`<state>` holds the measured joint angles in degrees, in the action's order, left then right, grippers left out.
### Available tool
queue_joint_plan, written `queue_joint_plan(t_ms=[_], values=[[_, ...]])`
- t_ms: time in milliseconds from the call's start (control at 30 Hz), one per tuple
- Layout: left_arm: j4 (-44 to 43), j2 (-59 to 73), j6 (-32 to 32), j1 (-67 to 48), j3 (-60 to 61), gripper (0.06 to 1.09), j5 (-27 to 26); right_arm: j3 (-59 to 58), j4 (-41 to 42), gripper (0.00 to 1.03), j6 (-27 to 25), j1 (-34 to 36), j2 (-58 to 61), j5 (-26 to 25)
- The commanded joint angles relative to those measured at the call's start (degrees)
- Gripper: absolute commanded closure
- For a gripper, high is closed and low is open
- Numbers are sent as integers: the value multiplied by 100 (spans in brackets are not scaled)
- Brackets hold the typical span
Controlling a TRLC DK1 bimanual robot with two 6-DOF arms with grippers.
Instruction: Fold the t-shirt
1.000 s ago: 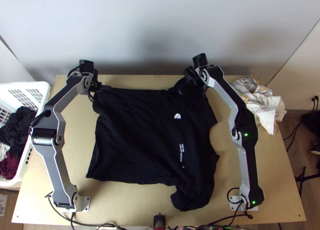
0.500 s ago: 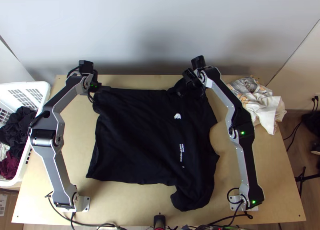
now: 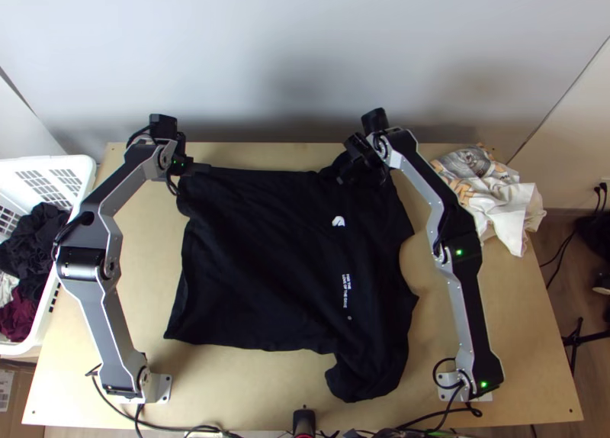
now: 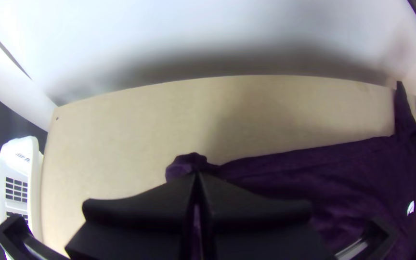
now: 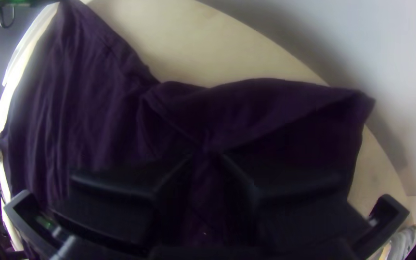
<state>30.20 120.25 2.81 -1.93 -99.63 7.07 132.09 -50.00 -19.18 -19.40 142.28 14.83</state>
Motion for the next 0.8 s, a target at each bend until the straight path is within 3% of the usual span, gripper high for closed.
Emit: queue_joint_plan(t_ms=[0, 367, 767], values=[[13, -36, -8, -18, 41, 105, -13, 36, -19, 100, -60, 15, -42, 99], [13, -282, -35, -61, 102, 105, -65, 36, -72, 100, 28, 50, -666, 117], [21, -1258, -61, -105, 471, 105, -83, -193, -731, 100, 72, 226, -1580, 328]])
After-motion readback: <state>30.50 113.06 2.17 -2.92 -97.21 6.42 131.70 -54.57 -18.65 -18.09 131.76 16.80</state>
